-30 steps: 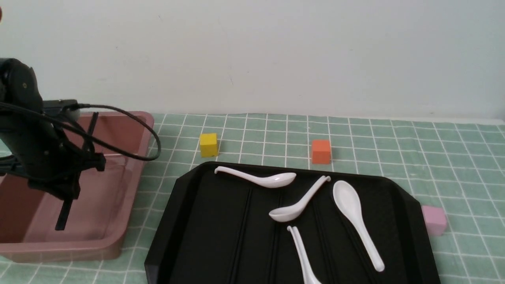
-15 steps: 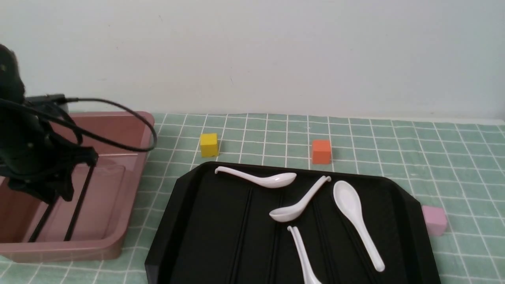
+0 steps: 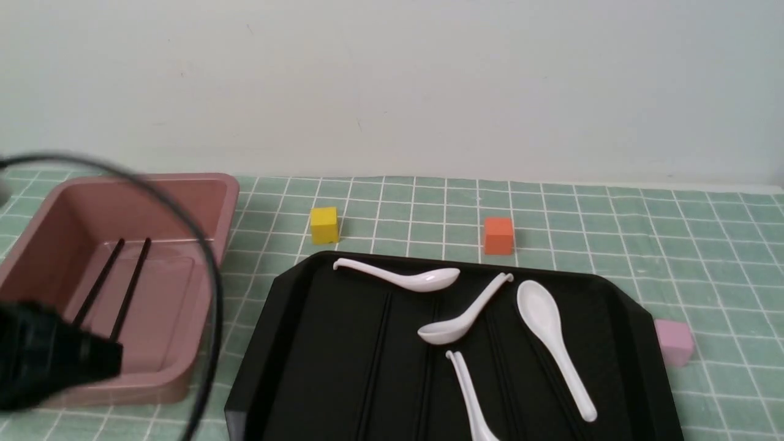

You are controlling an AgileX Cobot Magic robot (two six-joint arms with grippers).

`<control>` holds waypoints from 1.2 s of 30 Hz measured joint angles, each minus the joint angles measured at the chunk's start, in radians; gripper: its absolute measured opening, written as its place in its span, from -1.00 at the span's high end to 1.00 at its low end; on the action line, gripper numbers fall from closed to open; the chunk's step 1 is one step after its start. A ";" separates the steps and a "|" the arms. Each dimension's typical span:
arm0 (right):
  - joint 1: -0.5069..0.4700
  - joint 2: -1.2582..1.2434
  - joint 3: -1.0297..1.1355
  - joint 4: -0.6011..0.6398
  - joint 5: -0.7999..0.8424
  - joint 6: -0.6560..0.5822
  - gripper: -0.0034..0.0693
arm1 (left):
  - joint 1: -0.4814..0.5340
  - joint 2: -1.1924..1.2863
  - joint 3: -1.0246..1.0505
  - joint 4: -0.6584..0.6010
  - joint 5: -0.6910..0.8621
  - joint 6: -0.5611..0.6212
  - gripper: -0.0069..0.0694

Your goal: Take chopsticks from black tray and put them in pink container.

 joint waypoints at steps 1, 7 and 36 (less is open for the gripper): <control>0.000 0.000 0.000 0.000 0.000 0.000 0.25 | 0.000 -0.094 0.057 -0.050 -0.044 0.030 0.85; 0.000 0.000 0.000 0.000 0.000 0.000 0.25 | 0.000 -0.462 0.291 -0.198 -0.319 0.087 0.85; 0.000 0.000 0.000 0.000 0.001 0.000 0.25 | -0.079 -0.779 0.707 0.369 -0.593 -0.356 0.85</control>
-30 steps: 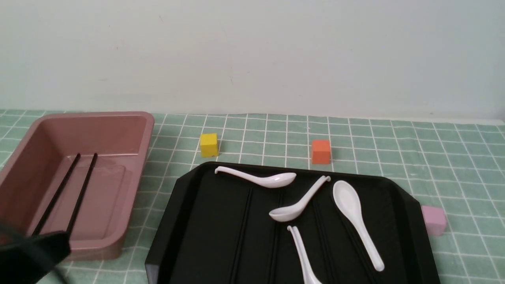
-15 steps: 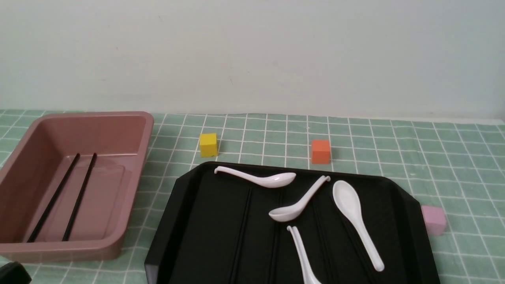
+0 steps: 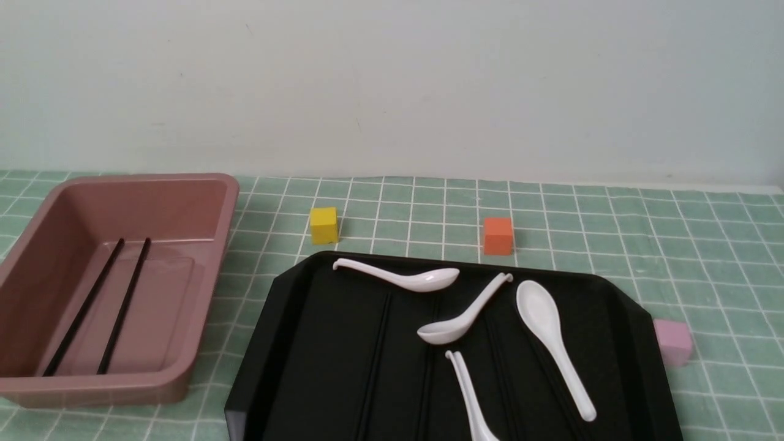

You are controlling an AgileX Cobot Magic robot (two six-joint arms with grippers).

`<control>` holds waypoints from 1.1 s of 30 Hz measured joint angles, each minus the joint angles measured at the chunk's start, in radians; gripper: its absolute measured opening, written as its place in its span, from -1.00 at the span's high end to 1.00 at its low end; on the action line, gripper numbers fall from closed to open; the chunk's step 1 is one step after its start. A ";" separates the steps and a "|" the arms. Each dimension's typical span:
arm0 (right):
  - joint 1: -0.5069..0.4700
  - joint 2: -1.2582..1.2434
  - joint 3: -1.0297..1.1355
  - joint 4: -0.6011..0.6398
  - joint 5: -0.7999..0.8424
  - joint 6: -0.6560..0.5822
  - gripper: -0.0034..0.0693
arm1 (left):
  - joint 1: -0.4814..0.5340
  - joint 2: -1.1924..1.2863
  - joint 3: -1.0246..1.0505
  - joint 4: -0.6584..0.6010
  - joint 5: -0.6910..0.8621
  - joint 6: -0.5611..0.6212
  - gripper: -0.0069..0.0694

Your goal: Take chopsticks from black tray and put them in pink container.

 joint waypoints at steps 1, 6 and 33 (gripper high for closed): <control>0.000 0.000 0.000 0.000 0.000 0.000 0.25 | -0.019 0.000 0.018 0.069 -0.013 -0.064 0.85; 0.000 0.000 0.000 0.000 0.000 0.000 0.25 | -0.068 0.000 0.039 0.181 0.010 -0.175 0.85; 0.000 0.000 0.000 0.000 0.000 0.000 0.25 | -0.069 0.000 0.041 0.192 0.016 -0.189 0.83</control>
